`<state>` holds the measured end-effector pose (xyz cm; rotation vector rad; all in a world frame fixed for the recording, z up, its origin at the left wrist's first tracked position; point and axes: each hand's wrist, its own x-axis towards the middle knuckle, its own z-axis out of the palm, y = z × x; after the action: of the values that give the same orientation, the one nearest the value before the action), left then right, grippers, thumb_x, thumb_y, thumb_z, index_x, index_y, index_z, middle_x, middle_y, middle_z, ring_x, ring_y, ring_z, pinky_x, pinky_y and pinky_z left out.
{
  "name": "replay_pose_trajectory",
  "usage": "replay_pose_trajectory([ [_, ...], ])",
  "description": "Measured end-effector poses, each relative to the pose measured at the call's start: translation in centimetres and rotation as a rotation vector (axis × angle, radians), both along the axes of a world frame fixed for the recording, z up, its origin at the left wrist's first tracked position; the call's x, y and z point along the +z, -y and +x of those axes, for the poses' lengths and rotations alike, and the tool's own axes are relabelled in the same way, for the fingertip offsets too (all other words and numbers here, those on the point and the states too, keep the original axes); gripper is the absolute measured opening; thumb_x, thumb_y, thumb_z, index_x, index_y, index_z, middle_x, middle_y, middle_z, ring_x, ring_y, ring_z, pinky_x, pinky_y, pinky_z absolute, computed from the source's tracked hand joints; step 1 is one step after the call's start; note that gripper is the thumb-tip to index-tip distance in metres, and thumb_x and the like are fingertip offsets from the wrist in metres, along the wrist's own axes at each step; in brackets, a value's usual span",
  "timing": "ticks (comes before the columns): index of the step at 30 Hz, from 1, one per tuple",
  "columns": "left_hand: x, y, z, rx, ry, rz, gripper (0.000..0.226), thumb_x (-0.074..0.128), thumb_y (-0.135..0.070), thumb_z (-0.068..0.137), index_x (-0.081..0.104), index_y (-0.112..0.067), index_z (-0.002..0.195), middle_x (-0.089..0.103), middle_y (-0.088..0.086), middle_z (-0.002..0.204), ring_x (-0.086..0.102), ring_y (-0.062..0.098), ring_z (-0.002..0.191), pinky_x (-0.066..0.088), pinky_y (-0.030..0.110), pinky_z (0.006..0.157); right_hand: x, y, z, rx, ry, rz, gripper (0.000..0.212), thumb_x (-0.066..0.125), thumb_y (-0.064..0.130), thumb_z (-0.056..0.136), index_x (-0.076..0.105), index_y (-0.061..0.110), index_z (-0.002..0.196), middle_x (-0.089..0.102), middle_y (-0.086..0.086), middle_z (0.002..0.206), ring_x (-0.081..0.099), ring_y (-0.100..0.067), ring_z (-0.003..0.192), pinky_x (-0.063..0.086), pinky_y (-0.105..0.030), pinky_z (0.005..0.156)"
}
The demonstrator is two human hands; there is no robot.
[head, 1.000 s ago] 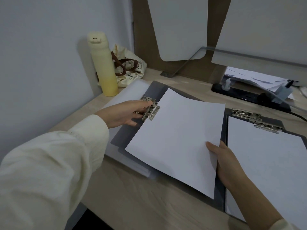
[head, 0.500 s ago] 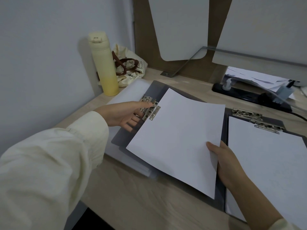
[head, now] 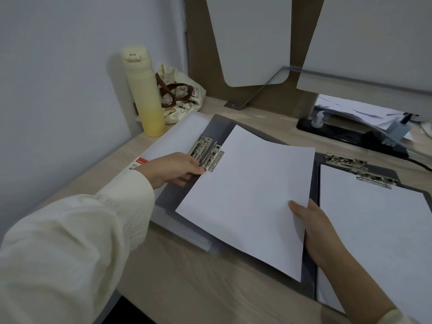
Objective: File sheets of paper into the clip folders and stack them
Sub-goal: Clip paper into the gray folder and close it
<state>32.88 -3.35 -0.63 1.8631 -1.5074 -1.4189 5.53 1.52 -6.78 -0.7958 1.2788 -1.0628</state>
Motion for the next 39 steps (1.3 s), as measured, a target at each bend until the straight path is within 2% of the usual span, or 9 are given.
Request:
replay_pose_trajectory([
  [4, -0.3, 0.1, 0.4, -0.002, -0.083, 0.018, 0.009, 0.049, -0.018, 0.095, 0.057, -0.018, 0.092, 0.045, -0.015, 0.036, 0.042, -0.002, 0.033, 0.037, 0.007, 0.041, -0.1, 0.1, 0.0, 0.002, -0.015, 0.002, 0.024, 0.047, 0.010, 0.094, 0.056, 0.017, 0.116, 0.067, -0.002, 0.102, 0.063, -0.021, 0.090, 0.049, -0.030, 0.070],
  [10, -0.9, -0.3, 0.3, 0.057, -0.206, 0.069, 0.013, 0.048, -0.019, 0.096, 0.060, -0.020, 0.097, 0.070, -0.004, 0.091, 0.066, 0.007, 0.075, 0.053, 0.014, 0.065, -0.8, 0.5, -0.1, -0.016, -0.120, 0.022, 0.035, 0.054, 0.015, 0.091, 0.049, 0.013, 0.126, 0.062, -0.009, 0.117, 0.060, -0.029, 0.104, 0.050, -0.042, 0.087],
  [15, -0.6, -1.3, -0.2, 0.134, -0.159, -0.031, 0.024, 0.055, -0.029, 0.090, 0.062, -0.015, 0.109, 0.067, 0.007, 0.107, 0.061, 0.018, 0.093, 0.045, 0.028, 0.084, -0.1, 0.6, 0.2, -0.012, -0.485, -0.096, 0.067, 0.062, 0.013, 0.085, 0.026, 0.013, 0.142, 0.043, -0.001, 0.129, 0.049, -0.021, 0.110, 0.040, -0.032, 0.095],
  [21, 1.8, -2.6, -1.9, 0.178, -0.393, -0.159, 0.020, 0.052, -0.023, 0.091, 0.067, -0.012, 0.100, 0.070, 0.005, 0.098, 0.063, 0.018, 0.089, 0.046, 0.027, 0.083, 0.7, 0.0, -0.3, 0.302, -1.104, -0.141, 0.041, 0.047, 0.033, 0.092, 0.045, 0.008, 0.126, 0.013, -0.009, 0.149, 0.017, -0.028, 0.137, 0.024, -0.036, 0.109],
  [24, 4.3, -3.9, -4.2, 0.110, -0.485, -0.252, 0.035, 0.054, -0.041, 0.087, 0.067, -0.020, 0.112, 0.065, -0.004, 0.120, 0.056, 0.014, 0.116, 0.036, 0.034, 0.105, 1.3, -0.3, -1.3, 0.389, -0.974, -0.221, 0.034, 0.042, 0.036, 0.095, 0.047, 0.011, 0.117, 0.038, -0.001, 0.130, 0.036, -0.018, 0.123, 0.028, -0.033, 0.103],
  [28, 6.8, -6.0, -9.8, 0.004, -0.518, -0.421, 0.024, 0.048, -0.032, 0.092, 0.067, -0.027, 0.107, 0.067, -0.007, 0.108, 0.061, 0.009, 0.100, 0.051, 0.019, 0.074, 4.6, -1.7, -3.5, 0.374, -0.608, -0.138, 0.044, 0.037, 0.042, 0.096, 0.044, 0.024, 0.135, 0.043, 0.011, 0.135, 0.042, -0.007, 0.122, 0.028, -0.026, 0.105],
  [30, 7.3, -7.0, -13.0, -0.062, -0.509, -0.481, 0.028, 0.048, -0.029, 0.093, 0.062, -0.032, 0.117, 0.064, -0.009, 0.118, 0.059, 0.007, 0.108, 0.051, 0.022, 0.083, 6.4, -2.7, -5.2, 0.327, -0.393, -0.126, 0.039, 0.037, 0.043, 0.095, 0.050, 0.026, 0.127, 0.053, 0.005, 0.132, 0.053, -0.011, 0.113, 0.037, -0.030, 0.103],
  [37, 5.5, -8.6, -21.7, -0.274, -0.521, -0.404, 0.029, 0.046, -0.018, 0.096, 0.059, -0.025, 0.121, 0.063, -0.012, 0.121, 0.058, 0.000, 0.111, 0.050, 0.018, 0.090, 10.7, -7.0, -13.3, -0.043, -0.029, -0.296, 0.035, 0.030, 0.017, 0.100, 0.058, 0.020, 0.080, 0.069, 0.014, 0.060, 0.066, -0.005, 0.063, 0.050, -0.014, 0.049],
  [39, 4.1, -8.7, -23.4, -0.303, -0.447, -0.357, 0.028, 0.047, -0.019, 0.095, 0.057, -0.028, 0.120, 0.060, -0.011, 0.124, 0.055, 0.002, 0.113, 0.047, 0.017, 0.089, 11.1, -8.3, -15.6, -0.069, 0.054, -0.347, 0.045, 0.029, 0.030, 0.099, 0.067, 0.018, 0.079, 0.071, 0.009, 0.064, 0.067, -0.006, 0.059, 0.049, -0.013, 0.046],
])
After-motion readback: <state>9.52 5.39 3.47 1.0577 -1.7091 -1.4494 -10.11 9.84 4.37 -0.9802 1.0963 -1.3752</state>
